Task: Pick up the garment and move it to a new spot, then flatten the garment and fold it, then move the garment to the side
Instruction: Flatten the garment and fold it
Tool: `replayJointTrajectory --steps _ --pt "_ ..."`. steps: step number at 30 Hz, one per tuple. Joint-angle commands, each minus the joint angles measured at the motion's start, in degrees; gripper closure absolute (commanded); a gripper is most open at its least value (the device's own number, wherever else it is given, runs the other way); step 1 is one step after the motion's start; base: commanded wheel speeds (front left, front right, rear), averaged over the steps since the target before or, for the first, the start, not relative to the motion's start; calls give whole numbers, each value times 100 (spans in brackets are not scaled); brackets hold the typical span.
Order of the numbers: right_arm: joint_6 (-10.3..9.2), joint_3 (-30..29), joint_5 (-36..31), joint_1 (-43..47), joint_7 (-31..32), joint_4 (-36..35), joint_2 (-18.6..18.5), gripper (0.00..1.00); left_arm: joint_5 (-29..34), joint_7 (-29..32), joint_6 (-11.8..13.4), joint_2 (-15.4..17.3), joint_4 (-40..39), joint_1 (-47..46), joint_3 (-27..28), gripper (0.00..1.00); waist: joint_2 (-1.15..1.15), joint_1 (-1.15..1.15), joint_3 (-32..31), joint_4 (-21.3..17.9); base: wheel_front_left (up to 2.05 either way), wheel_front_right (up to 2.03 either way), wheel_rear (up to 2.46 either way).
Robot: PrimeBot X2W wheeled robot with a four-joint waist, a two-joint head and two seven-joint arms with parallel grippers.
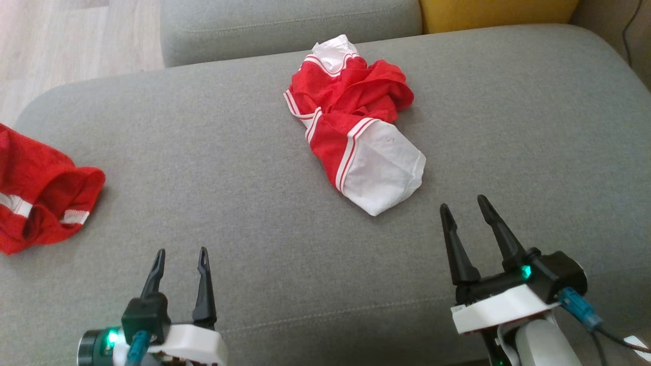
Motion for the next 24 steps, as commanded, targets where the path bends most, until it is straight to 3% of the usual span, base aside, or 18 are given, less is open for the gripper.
replayJointTrajectory --steps 1,13,19,24 --pt "37 143 93 -103 -26 -209 20 0 32 -70 -13 -26 -166 -222 219 0 0 0 3 -3 0 0 0" --pt "37 126 58 -130 -26 -205 20 0 -10 -70 -86 -49 -94 -393 301 0 0 0 161 -108 0 0 0" --pt "37 139 19 -195 -26 -232 20 0 -48 -70 -293 -57 -26 -927 258 0 0 0 395 -267 0 0 0" --pt "37 136 -7 -374 -26 -338 20 0 52 -70 -579 -59 365 -1991 0 0 0 0 857 -439 0 0 0"
